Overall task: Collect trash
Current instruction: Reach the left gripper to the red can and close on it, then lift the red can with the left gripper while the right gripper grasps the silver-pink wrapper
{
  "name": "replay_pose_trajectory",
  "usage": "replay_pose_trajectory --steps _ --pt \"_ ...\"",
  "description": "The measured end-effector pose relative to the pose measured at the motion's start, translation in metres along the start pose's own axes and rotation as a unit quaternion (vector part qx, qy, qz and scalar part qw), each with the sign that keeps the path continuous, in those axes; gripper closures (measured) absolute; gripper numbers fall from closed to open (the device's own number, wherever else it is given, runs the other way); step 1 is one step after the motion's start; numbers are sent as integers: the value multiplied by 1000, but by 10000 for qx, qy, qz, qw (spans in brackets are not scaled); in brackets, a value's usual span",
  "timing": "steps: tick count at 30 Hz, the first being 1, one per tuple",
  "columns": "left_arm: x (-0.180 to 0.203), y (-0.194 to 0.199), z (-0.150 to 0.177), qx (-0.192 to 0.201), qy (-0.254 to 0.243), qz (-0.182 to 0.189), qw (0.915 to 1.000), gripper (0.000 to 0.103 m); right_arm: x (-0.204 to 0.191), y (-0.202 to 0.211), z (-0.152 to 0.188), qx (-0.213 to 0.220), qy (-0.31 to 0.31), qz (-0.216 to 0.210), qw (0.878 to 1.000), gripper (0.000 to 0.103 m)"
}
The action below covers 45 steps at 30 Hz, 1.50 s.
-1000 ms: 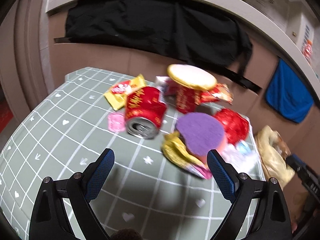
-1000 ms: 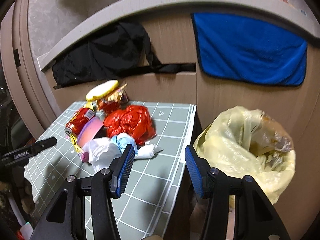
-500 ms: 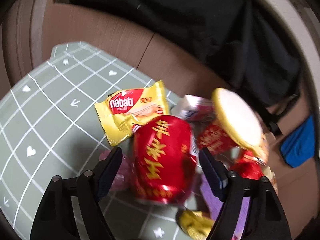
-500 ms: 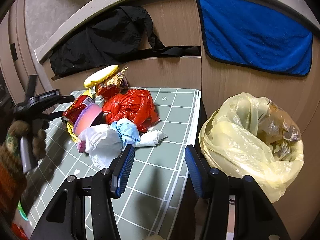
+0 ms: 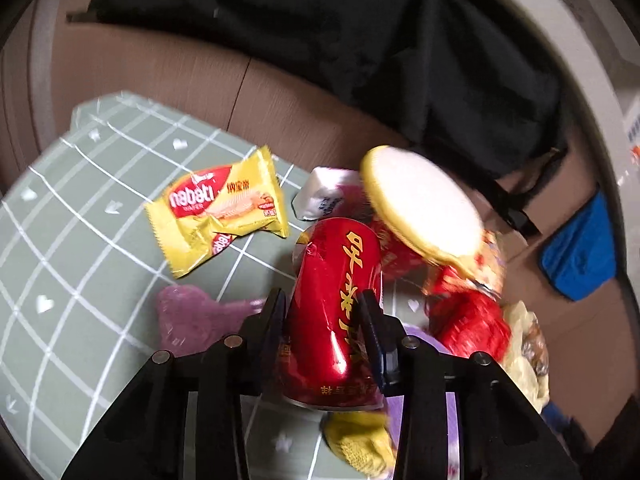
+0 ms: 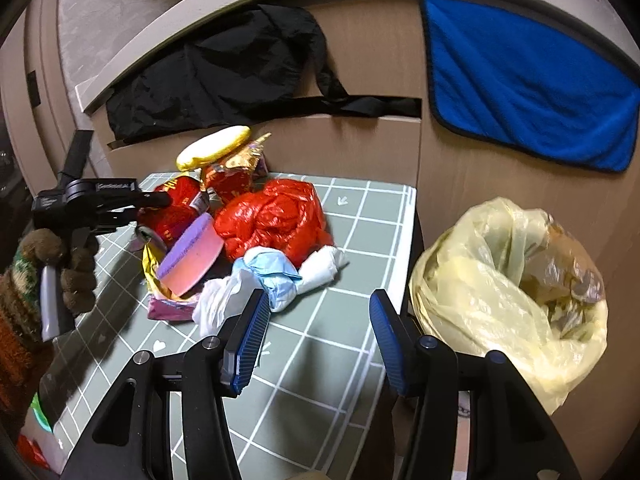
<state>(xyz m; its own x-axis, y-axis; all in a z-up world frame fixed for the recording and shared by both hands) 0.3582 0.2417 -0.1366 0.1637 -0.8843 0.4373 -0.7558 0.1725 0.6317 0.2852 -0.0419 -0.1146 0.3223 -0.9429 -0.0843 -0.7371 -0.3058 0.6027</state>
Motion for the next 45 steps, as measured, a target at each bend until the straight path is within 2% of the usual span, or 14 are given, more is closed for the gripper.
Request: replay_pose_trajectory --steps 10,12,16,19,23,26,31,33,36,41,45 --pt "1 88 35 666 -462 -211 9965 67 -31 -14 -3 -154 -4 -540 9984 53" --pt "-1 98 40 760 -492 -277 9955 67 -36 -22 -4 -178 -33 -624 9979 53" --pt "-8 112 46 839 -403 -293 9952 67 -41 -36 -13 -145 37 -527 9985 53" --pt "-13 120 50 864 -346 -344 9951 67 -46 -35 -16 -164 -34 -700 9974 54" --pt "-16 127 57 914 -297 -347 9948 67 -60 -29 -4 -175 286 -715 9969 54" --pt "-14 130 59 966 -340 -336 9942 67 -67 -38 14 -430 516 -619 9958 54" --pt "-12 133 63 962 -283 -288 9945 69 -70 -59 21 -670 472 -803 9934 64" --pt "-10 137 63 1010 -286 -280 9941 70 -76 -63 21 -790 590 -862 9914 97" --pt "-5 146 61 1147 -346 -276 9924 79 -83 -52 14 -722 612 -1113 9893 97" --pt "-1 146 59 1183 -476 -338 9913 80 -91 -16 -9 -162 805 -1282 9884 97" --pt "-12 147 60 1044 -386 -305 9933 80 -90 -8 -12 -110 826 -1266 9885 97"
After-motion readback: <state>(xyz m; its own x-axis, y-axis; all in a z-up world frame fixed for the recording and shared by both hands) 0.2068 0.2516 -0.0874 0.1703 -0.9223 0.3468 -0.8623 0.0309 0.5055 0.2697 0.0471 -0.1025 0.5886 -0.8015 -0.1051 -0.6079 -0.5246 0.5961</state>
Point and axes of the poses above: each gripper's, at about its wrist camera, not at the fingertips, and y roughly against the way its jaws point, x to its right, z to its underside, the point moved 7 cm from there along -y, roughly the way its jaws point, and after that the axes turned 5 degrees about x, right-handed, at the moved point
